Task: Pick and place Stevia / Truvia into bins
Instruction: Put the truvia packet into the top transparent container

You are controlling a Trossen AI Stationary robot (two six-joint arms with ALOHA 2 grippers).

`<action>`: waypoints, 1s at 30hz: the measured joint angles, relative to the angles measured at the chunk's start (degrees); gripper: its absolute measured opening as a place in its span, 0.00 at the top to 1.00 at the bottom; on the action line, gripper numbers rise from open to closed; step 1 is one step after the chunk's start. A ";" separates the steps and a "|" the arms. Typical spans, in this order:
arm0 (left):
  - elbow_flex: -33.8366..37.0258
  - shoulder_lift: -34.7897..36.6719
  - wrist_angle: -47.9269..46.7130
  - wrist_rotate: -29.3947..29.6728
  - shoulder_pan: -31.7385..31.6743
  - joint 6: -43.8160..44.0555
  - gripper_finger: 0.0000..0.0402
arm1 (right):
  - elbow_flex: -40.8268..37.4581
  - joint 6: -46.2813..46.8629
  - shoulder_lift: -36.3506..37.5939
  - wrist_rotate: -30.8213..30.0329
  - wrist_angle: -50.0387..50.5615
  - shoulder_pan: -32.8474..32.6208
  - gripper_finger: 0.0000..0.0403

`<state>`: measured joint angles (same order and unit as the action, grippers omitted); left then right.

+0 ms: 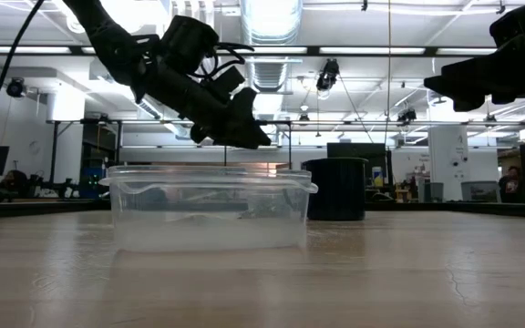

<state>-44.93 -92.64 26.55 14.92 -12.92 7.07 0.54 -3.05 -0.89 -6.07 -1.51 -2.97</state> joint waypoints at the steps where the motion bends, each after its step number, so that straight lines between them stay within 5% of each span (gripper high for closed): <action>1: 0.00 0.00 -0.01 -0.03 0.01 0.01 0.49 | 0.01 0.00 0.00 0.00 0.01 0.01 0.45; 14: -0.09 2.34 -3.48 -9.63 1.41 5.99 0.45 | -0.01 0.00 -0.02 0.00 -0.01 0.01 0.45; 22: -2.50 6.15 -15.63 -10.14 2.54 17.89 0.45 | 0.00 0.00 0.00 0.00 -0.01 0.01 0.45; 30: -5.26 6.04 -23.11 -10.18 5.66 19.64 0.45 | -0.01 0.00 0.00 0.00 -0.01 0.01 0.45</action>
<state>-50.18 -86.60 3.43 4.73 -7.26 26.71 0.54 -3.05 -0.89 -6.06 -1.52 -2.96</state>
